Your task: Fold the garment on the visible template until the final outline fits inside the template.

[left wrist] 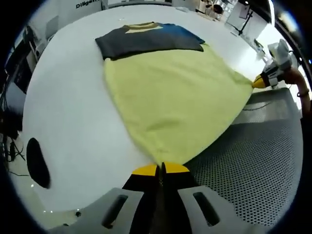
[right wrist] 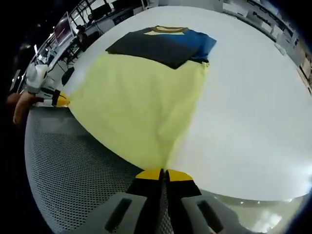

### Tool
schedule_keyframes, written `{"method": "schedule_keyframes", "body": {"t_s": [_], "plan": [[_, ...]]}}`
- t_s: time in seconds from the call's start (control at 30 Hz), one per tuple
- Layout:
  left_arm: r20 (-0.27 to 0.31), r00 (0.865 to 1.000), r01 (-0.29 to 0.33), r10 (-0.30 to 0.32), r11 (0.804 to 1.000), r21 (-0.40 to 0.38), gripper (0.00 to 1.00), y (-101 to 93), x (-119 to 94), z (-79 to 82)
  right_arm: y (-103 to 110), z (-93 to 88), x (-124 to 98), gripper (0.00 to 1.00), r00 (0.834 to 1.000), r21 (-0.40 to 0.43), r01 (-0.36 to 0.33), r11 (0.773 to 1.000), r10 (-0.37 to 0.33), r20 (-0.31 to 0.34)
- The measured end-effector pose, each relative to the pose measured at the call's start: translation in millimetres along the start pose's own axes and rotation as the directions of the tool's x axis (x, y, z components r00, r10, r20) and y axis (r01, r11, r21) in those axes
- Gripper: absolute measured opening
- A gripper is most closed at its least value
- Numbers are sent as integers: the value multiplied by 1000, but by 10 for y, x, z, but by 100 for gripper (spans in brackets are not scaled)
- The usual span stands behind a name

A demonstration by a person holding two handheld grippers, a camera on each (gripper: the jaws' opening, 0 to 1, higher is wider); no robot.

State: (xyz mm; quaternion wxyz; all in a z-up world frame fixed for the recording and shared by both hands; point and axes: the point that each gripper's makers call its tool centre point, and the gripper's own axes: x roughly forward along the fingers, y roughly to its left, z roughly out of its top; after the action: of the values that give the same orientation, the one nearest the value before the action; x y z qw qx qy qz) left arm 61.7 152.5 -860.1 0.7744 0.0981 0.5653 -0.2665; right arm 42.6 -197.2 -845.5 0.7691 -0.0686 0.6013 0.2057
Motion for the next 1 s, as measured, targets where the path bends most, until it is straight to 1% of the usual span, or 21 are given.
{"method": "schedule_keyframes", "body": {"t_s": [0.03, 0.1, 0.17, 0.2, 0.23, 0.3, 0.33, 0.4, 0.43, 0.47, 0.5, 0.57, 0.6, 0.63, 0.67, 0.73, 0.77, 0.8, 0.87, 0.9, 1.0], "plan": [[23, 1000, 5, -4, 1000, -22, 4, 4, -41, 54, 1, 47, -48, 0, 1000, 6, -4, 1000, 4, 24], [60, 998, 7, -5, 999, -34, 4, 27, -132, 165, 5, 142, -123, 0, 998, 12, -13, 1000, 12, 61], [77, 997, 7, -3, 999, -42, 4, 41, -174, 224, 7, 225, -179, 0, 996, 17, -20, 1000, 18, 90], [96, 995, 6, -1, 999, -51, 4, 51, -205, 281, 3, 241, -189, 0, 995, 15, -21, 1000, 20, 95], [111, 994, 1, 5, 998, -55, 4, 65, -225, 322, -8, 307, -234, 0, 993, 13, -23, 1000, 22, 116], [137, 990, -14, 21, 998, -58, 4, 108, -255, 399, -24, 366, -274, 0, 990, 16, -21, 1000, 19, 138], [162, 986, -22, 34, 997, -75, 4, 140, -274, 461, -58, 453, -326, 0, 986, 19, -18, 1000, 15, 168], [198, 979, -29, 46, 995, -92, 4, 187, -310, 555, -75, 544, -375, 0, 980, 12, -14, 1000, 11, 201], [223, 973, -34, 57, 994, -102, 4, 224, -334, 625, -111, 659, -416, 0, 969, -4, -4, 1000, 5, 245], [229, 972, -35, 59, 994, -106, 4, 233, -342, 645, -135, 719, -438, 0, 963, -15, 6, 1000, -1, 268], [248, 966, -36, 66, 992, -120, 4, 256, -368, 710, -145, 751, -460, 0, 961, -19, 11, 1000, -5, 276], [264, 962, -35, 67, 992, -123, 4, 278, -402, 780, -155, 781, -486, 0, 961, -17, 13, 1000, -8, 276], [276, 959, -33, 68, 991, -130, 4, 292, -425, 851, -186, 865, -513, 0, 955, -21, 23, 1000, -15, 297], [280, 957, -33, 70, 991, -133, 4, 297, -432, 873, -193, 887, -519, 0, 953, -22, 25, 999, -17, 302], [298, 952, -33, 75, 989, -144, 4, 312, -451, 954, -203, 919, -530, 0, 951, -21, 26, 999, -18, 308], [309, 948, -31, 76, 989, -148, 4, 320, -454, 1017, -233, 1009, -558, 0, 946, -12, 29, 999, -24, 322], [324, 943, -31, 80, 987, -155, 4, 342, -470, 1091, -253, 1078, -581, 0, 942, -7, 32, 999, -28, 334], [329, 941, -31, 82, 987, -157, 4, 350, -476, 1112, -259, 1096, -589, 0, 941, -6, 33, 999, -29, 338], [350, 932, -32, 91, 985, -172, 4, 388, -513, 1207, -276, 1190, -622, 0, 933, -5, 35, 999, -31, 359], [354, 931, -32, 93, 984, -174, 4, 396, -521, 1226, -286, 1259, -642, 0, 928, -8, 37, 999, -32, 371], [378, 919, -40, 109, 982, -185, 4, 490, -584, 1388, -324, 1371, -665, 0, 919, 1, 35, 999, -33, 394]]}}
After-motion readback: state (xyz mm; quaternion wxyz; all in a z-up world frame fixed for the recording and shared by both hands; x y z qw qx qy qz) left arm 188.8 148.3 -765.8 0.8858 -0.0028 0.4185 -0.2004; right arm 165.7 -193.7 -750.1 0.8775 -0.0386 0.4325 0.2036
